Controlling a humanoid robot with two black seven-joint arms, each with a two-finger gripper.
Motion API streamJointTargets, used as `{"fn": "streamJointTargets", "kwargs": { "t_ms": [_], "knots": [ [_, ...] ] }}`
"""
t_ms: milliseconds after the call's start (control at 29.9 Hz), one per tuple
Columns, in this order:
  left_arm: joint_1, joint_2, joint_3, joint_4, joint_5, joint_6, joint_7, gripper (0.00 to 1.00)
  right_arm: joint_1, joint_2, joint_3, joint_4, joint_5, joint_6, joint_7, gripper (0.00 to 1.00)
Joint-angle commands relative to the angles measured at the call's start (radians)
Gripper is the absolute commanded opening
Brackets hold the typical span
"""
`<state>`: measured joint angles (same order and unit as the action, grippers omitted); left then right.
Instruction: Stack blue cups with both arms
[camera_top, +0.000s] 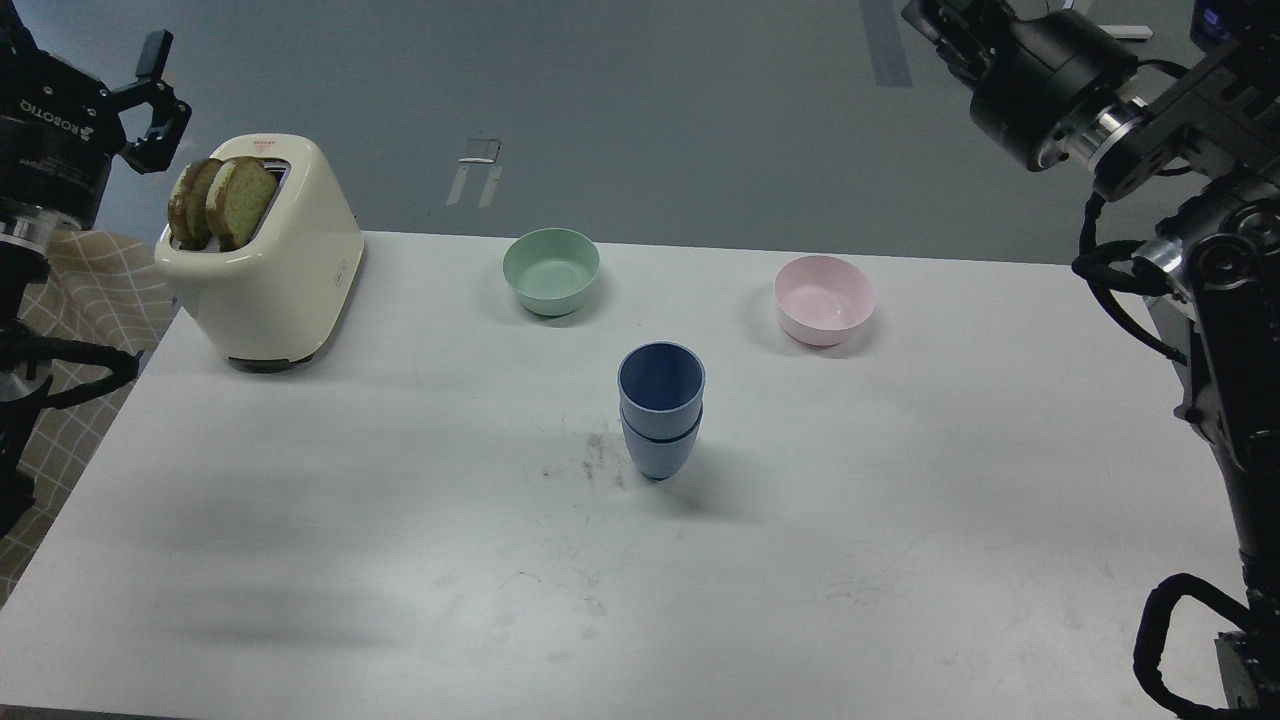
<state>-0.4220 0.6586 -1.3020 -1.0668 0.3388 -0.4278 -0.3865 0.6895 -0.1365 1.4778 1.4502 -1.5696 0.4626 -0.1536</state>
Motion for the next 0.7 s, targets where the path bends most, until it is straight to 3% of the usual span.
{"fn": "streamJointTargets", "kwargs": {
  "t_ms": [0, 368, 668],
  "knots": [
    [-0.003, -0.001, 0.001, 0.008, 0.0, 0.0, 0.0, 0.98, -0.044, -0.006, 0.08, -0.023, 0.141, -0.038, 0.0, 1.0],
    [-0.017, -0.01, 0.001, 0.077, 0.0, -0.006, 0.052, 0.98, -0.094, -0.006, 0.202, -0.252, 0.646, -0.047, 0.005, 1.0],
    [-0.017, -0.01, -0.008, 0.076, 0.0, -0.005, 0.054, 0.98, -0.114, -0.002, 0.222, -0.275, 0.677, -0.047, 0.005, 1.0]
  ]
}}
